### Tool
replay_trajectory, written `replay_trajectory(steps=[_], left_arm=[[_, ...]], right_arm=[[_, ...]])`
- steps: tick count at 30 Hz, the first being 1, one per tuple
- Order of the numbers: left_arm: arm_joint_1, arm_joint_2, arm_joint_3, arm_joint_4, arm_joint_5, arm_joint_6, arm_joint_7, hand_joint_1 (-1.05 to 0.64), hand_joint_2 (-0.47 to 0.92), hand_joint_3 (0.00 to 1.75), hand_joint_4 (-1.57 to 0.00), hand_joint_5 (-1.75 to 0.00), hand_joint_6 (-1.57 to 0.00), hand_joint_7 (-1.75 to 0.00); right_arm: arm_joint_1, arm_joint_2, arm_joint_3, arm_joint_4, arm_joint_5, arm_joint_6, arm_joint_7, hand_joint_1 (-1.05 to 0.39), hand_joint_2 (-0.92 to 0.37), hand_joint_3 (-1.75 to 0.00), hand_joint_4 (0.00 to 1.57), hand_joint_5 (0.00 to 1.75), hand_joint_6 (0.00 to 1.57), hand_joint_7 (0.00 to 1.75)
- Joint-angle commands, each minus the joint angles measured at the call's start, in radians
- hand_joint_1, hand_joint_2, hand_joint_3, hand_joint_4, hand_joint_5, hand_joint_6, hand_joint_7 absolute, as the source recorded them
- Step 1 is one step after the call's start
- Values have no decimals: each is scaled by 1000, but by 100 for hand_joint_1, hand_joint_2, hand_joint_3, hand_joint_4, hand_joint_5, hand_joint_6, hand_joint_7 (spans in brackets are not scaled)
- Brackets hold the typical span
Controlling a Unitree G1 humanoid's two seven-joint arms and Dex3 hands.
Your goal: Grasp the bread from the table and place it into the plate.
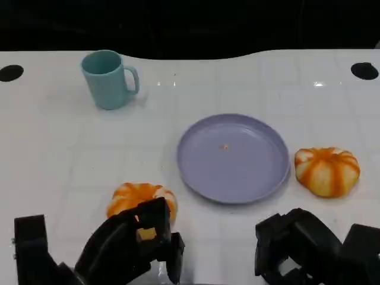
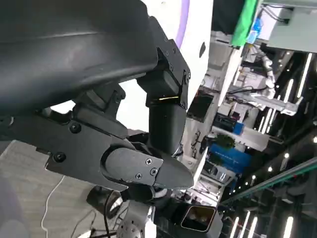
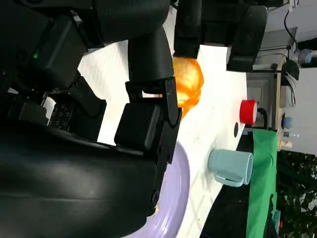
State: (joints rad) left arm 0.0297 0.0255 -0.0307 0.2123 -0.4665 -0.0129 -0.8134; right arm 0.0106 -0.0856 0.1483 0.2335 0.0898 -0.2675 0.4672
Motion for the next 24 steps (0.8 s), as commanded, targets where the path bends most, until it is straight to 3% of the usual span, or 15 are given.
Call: replay_trajectory(steps=[1, 4, 6, 8, 12, 22, 24], left_arm=[[-12, 29, 15, -34, 94, -138, 47, -73, 92, 20, -59, -170, -59, -130], [-17, 63, 13, -70, 183, -216, 91, -69, 92, 28, -55, -161, -58, -108], [-25, 96, 13, -103, 249, -260, 127, -64, 92, 29, -53, -146, -58, -82], [-34, 129, 11, -125, 314, -303, 159, -61, 92, 29, -51, -136, -55, -71], [-31, 179, 11, -197, 428, -321, 239, -62, 92, 20, -57, -101, -59, -36], [-9, 336, -24, -460, 856, -253, 387, -65, 92, 15, -31, -73, -37, -7], [-12, 361, -35, -500, 949, -247, 408, -68, 92, 10, -31, -57, -34, -3]], right_arm=[[-3, -8, -9, 0, 5, 1, -5, -105, -8, -135, 154, 127, 157, 101], [-5, -7, -9, 3, 6, 0, -3, -105, -7, -135, 154, 127, 157, 101], [-6, -8, -8, 8, 5, -12, 0, -105, -8, -135, 155, 127, 157, 101], [-7, -6, -8, 12, 8, -15, 2, -105, -9, -135, 155, 127, 157, 100], [-5, -5, -5, 12, 1, -16, -3, -105, -14, -128, 154, 127, 157, 99], [-3, 3, -5, 5, 14, 1, 3, -105, -14, -126, 154, 127, 157, 99], [-3, 5, -6, 4, 20, 4, 6, -105, -11, -127, 155, 127, 157, 99]])
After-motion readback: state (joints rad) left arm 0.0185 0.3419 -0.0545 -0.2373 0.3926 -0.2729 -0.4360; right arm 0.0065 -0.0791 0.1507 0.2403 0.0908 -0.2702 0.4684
